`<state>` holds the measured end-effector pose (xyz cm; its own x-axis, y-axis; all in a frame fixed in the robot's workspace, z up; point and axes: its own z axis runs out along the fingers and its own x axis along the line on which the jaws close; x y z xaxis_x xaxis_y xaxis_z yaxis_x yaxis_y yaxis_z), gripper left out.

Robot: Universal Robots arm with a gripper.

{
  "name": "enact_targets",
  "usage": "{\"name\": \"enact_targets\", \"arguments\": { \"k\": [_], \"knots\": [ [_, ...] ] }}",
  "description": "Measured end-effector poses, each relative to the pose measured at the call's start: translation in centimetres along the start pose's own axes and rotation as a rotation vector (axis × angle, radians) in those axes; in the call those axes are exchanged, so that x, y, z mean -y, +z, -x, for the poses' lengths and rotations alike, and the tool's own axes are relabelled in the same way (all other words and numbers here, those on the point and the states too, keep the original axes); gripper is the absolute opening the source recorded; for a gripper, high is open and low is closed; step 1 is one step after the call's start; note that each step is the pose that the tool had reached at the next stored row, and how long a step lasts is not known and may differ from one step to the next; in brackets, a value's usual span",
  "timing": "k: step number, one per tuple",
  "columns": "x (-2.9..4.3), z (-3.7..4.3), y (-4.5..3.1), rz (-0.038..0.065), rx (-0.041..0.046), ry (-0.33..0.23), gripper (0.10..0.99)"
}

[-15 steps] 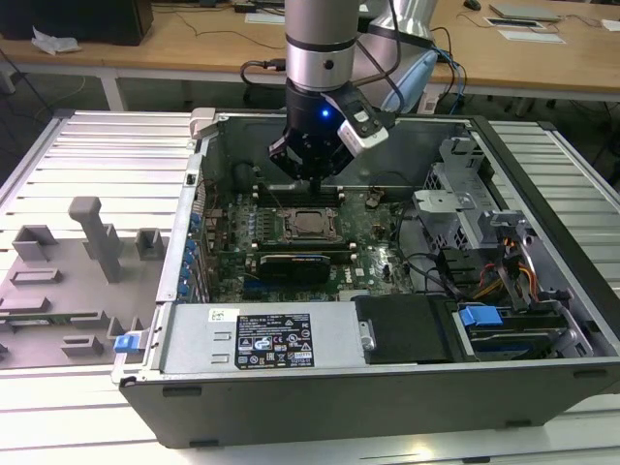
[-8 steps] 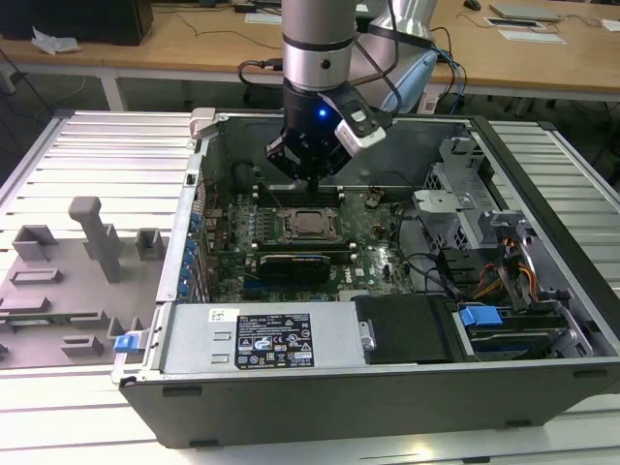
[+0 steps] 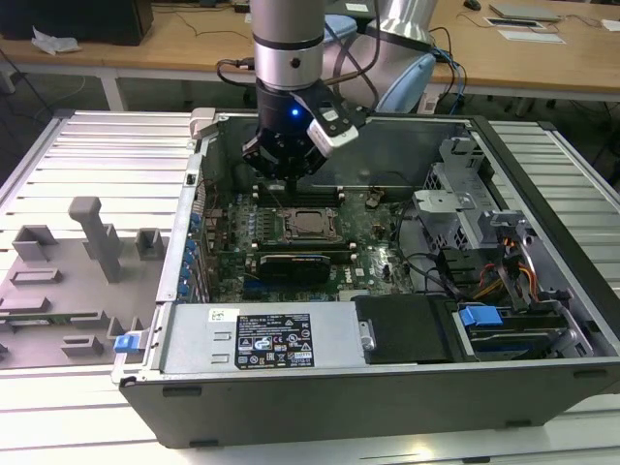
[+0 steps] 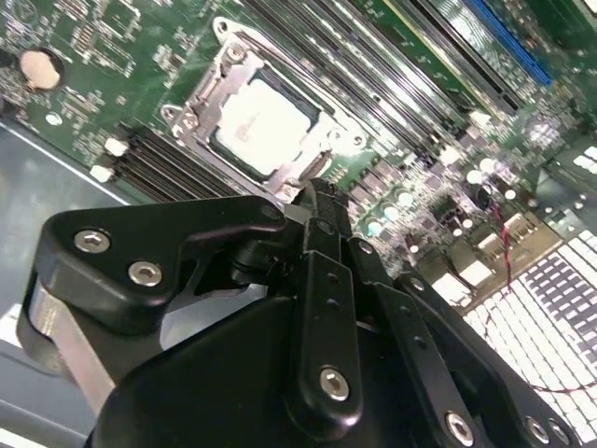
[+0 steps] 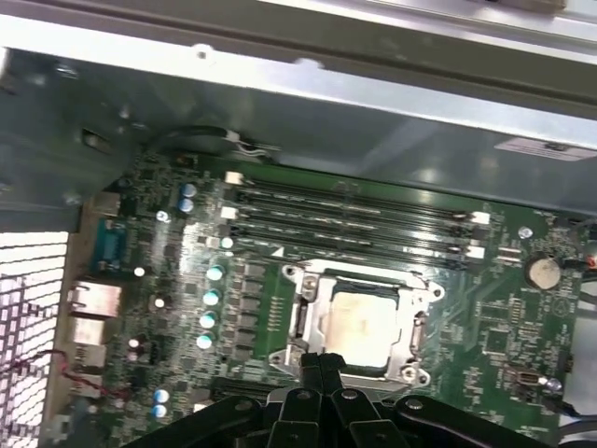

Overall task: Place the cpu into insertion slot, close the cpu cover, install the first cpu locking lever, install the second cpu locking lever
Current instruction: 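Install the first cpu locking lever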

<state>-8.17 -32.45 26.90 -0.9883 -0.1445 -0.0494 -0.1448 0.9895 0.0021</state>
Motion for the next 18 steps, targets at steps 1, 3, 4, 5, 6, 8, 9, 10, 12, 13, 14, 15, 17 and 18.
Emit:
{"name": "enact_targets", "arguments": {
  "k": [1, 3, 4, 5, 6, 8, 9, 10, 12, 13, 14, 15, 17, 18],
  "knots": [
    [-0.05, -0.32, -0.01, 0.000, 0.0006, 0.000, 0.106],
    [-0.14, -0.97, -0.05, 0.000, 0.0020, 0.000, 0.106],
    [-0.19, -1.28, -0.06, 0.000, 0.0027, 0.000, 0.106],
    [-0.24, -1.64, -0.08, 0.000, 0.0036, 0.000, 0.106],
    [-0.26, -1.81, -0.08, -0.001, 0.0039, 0.000, 0.106],
    [-0.32, -2.22, -0.10, 0.000, 0.0048, 0.000, 0.106],
    [-0.37, -2.51, -0.11, 0.000, 0.0055, 0.000, 0.106],
    [-0.41, -2.78, -0.12, 0.000, 0.0062, 0.000, 0.106],
    [-0.47, -3.19, -0.13, 0.000, 0.0074, 0.000, 0.106],
    [-0.49, -3.37, -0.13, 0.001, 0.0079, 0.000, 0.106],
    [-0.53, -3.59, -0.14, 0.001, 0.0084, 0.000, 0.106],
    [-0.55, -3.74, -0.14, 0.001, 0.0089, 0.000, 0.106],
    [-0.59, -4.06, -0.15, 0.002, 0.0095, 0.000, 0.106],
    [-0.62, -4.22, -0.16, 0.002, 0.0098, 0.000, 0.106]
  ]
}}
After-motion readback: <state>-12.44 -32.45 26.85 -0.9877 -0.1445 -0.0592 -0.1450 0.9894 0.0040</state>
